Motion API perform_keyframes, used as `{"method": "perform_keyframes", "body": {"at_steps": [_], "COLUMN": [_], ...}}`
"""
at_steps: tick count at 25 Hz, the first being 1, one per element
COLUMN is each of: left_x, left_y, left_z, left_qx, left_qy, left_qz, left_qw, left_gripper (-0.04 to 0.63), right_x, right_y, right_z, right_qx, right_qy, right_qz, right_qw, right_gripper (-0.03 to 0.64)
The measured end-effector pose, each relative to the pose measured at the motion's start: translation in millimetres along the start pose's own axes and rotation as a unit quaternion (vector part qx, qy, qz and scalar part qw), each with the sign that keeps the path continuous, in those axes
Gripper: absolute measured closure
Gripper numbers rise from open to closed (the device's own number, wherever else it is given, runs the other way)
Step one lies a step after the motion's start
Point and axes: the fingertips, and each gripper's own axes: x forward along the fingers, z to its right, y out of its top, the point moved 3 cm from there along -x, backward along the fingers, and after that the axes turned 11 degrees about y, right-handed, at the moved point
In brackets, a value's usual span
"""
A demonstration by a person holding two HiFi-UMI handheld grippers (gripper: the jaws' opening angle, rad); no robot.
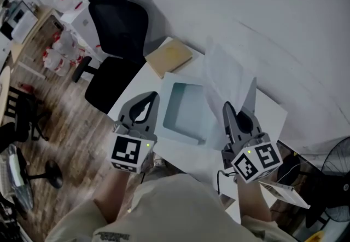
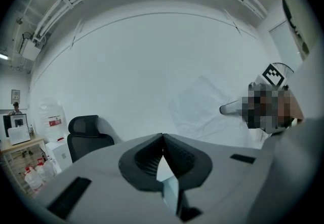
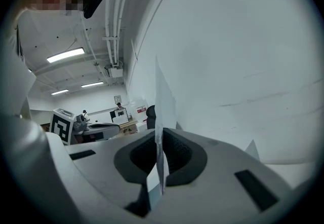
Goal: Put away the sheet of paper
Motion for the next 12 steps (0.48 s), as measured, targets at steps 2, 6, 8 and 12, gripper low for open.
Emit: {"method": "perform_keyframes", "body": {"at_steps": [2, 6, 8, 12], "left_x": [4, 14, 18, 24], "left_y": [-1, -7, -12, -25], "left_z": [-3, -8, -11, -13], "left_qx": [0.003, 0.004, 0.003, 0.004], "left_qy": [-0.004, -0.012, -0.016, -0.022], "left_qz": [-0.001, -0.003, -0.006, -0.021], "left_qw": [1.0000, 0.9999, 0.9998, 0.9995], "left_gripper": [0.575, 0.575, 0.575, 0.576], "right_x": [3, 10, 14, 21], "right_y": [0, -3, -7, -29], "right_z": [-2, -1, 0, 5], "right_qx": [0.000, 0.002, 0.013, 0.052], "right_qy": [0.000, -0.002, 0.001, 0.008], "right_qz": [-0.003, -0.013, -0.018, -0.037], "right_qw": [1.000, 1.000, 1.000, 0.998], "right_gripper": [0.595, 0.595, 0.595, 0.594]}}
